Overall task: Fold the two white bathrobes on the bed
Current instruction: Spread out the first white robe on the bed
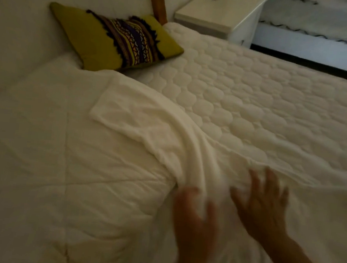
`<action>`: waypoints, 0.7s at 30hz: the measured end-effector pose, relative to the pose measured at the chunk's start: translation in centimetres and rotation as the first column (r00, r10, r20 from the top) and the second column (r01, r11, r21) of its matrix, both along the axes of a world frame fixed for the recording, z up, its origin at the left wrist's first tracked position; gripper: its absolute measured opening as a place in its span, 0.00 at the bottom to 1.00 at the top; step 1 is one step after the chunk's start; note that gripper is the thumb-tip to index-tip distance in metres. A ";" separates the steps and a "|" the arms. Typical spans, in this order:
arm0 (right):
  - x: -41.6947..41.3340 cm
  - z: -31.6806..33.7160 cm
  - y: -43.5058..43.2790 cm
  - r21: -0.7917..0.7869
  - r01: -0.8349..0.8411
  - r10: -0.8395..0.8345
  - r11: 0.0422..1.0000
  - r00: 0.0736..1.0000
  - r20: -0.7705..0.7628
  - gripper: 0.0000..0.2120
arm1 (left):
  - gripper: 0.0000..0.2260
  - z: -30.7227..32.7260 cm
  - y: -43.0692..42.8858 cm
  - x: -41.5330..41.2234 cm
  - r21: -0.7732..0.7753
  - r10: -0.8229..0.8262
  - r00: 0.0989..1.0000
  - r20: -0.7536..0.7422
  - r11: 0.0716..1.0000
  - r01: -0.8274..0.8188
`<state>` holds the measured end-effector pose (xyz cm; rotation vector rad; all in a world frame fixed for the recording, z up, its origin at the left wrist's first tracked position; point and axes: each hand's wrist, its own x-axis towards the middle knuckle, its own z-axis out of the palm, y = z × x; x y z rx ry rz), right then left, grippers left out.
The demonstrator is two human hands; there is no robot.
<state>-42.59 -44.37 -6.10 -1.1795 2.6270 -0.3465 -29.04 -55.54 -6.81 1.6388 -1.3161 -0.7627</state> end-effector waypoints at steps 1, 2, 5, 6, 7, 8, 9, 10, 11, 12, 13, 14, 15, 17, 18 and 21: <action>1.8 0.6 -2.5 -0.051 -0.012 0.014 0.999 0.999 0.051 0.41 | 0.25 2.5 -2.4 2.6 0.030 0.042 0.998 -0.039 0.999 -0.041; 3.5 0.8 -5.0 -0.087 -0.044 0.052 0.995 0.994 0.094 0.40 | 0.29 4.3 -3.8 4.0 0.049 0.024 1.000 0.008 0.998 -0.024; 7.4 0.6 -10.5 -0.101 -0.106 0.130 0.989 0.952 0.276 0.37 | 0.37 6.6 -10.5 5.7 0.283 0.075 0.987 -0.139 0.959 -0.033; 8.1 0.4 -11.3 -0.101 -0.081 0.109 0.992 0.942 0.318 0.37 | 0.35 6.9 -11.9 5.6 0.281 0.027 0.984 -0.174 0.959 0.023; 8.4 0.2 -11.6 -0.112 -0.041 0.077 0.993 0.936 0.343 0.36 | 0.30 7.5 -12.5 5.8 0.265 -0.004 0.984 -0.180 0.963 0.053; 8.4 -0.1 -11.6 -0.129 -0.008 0.053 0.992 0.935 0.351 0.35 | 0.25 8.1 -12.6 6.5 0.245 -0.031 0.988 -0.152 0.967 0.068; 8.4 0.1 -11.4 -0.135 0.003 0.045 0.991 0.935 0.353 0.35 | 0.20 9.1 -12.3 7.3 0.210 -0.054 0.987 -0.149 0.974 0.085; 8.3 0.2 -11.1 -0.130 -0.006 0.053 0.991 0.932 0.359 0.36 | 0.15 9.5 -12.3 8.4 0.180 -0.066 0.987 -0.143 0.979 0.091; 8.3 0.4 -10.9 -0.119 -0.028 0.069 0.993 0.932 0.357 0.36 | 0.10 9.5 -12.5 9.2 0.164 -0.051 0.987 -0.152 0.984 0.076; 8.4 0.5 -10.9 -0.100 -0.057 0.088 0.993 0.934 0.347 0.37 | 0.09 9.4 -12.7 10.0 0.166 -0.037 0.983 -0.180 0.984 0.068; 8.4 0.6 -10.9 -0.079 -0.081 0.103 0.994 0.936 0.338 0.37 | 0.10 9.3 -13.2 10.4 0.215 -0.026 0.963 -0.268 0.973 0.086; 8.4 0.5 -10.9 -0.059 -0.094 0.109 0.994 0.936 0.334 0.38 | 0.13 9.4 -14.0 10.2 0.300 0.002 0.926 -0.376 0.946 0.120; 8.4 0.5 -11.0 -0.045 -0.101 0.110 0.994 0.936 0.335 0.38 | 0.18 9.7 -14.8 9.9 0.379 0.044 0.871 -0.490 0.910 0.167; 8.2 0.4 -11.1 -0.035 -0.107 0.112 0.994 0.935 0.336 0.38 | 0.26 11.7 -17.2 8.8 0.419 0.071 0.807 -0.587 0.879 0.227; 8.1 0.5 -11.1 -0.037 -0.105 0.112 0.994 0.934 0.340 0.39 | 0.25 12.8 -18.6 8.5 0.376 0.049 0.820 -0.570 0.903 0.207; 8.0 0.2 -10.9 -0.042 -0.107 0.115 0.993 0.935 0.335 0.38 | 0.16 15.6 -21.8 8.9 0.183 0.033 0.805 -0.592 0.979 0.095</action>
